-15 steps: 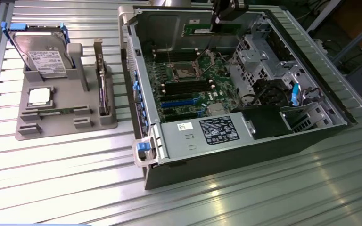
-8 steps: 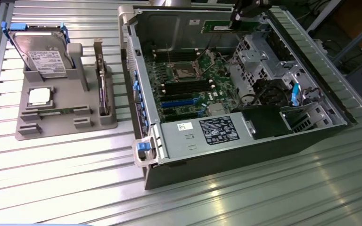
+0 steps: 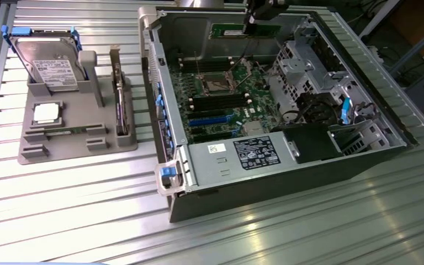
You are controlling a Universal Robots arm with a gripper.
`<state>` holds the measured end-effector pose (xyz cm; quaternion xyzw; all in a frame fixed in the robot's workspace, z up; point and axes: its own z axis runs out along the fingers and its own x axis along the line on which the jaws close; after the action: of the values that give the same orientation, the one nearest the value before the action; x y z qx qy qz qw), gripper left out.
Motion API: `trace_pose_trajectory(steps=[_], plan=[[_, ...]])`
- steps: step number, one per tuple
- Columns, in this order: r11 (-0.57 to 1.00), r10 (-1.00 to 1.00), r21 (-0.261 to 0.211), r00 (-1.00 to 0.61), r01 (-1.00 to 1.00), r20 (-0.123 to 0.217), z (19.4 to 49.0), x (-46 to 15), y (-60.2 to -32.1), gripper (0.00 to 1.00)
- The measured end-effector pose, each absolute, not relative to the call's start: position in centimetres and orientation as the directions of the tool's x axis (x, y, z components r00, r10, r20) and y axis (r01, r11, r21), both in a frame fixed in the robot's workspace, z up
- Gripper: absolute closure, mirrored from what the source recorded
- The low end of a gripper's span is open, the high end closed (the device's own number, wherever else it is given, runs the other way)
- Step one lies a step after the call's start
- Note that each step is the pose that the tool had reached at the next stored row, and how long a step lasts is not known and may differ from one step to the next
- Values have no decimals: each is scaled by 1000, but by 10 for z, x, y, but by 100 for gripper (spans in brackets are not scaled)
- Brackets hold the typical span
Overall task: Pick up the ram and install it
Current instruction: 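Pick up the ram and move it above insertion slot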
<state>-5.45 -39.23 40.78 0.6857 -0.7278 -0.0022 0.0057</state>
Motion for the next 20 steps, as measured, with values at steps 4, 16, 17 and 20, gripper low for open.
trace_pose_trajectory(steps=[4, 16, 17, 20], plan=[[60, -998, 10, -59, -998, 5, 408, -88, -394, 86], [60, -998, 3, -59, -998, 5, 408, -198, -397, 86], [60, -998, 1, -60, -998, 5, 408, -208, -397, 86], [60, -998, -4, -60, -998, 4, 408, -238, -397, 86]])
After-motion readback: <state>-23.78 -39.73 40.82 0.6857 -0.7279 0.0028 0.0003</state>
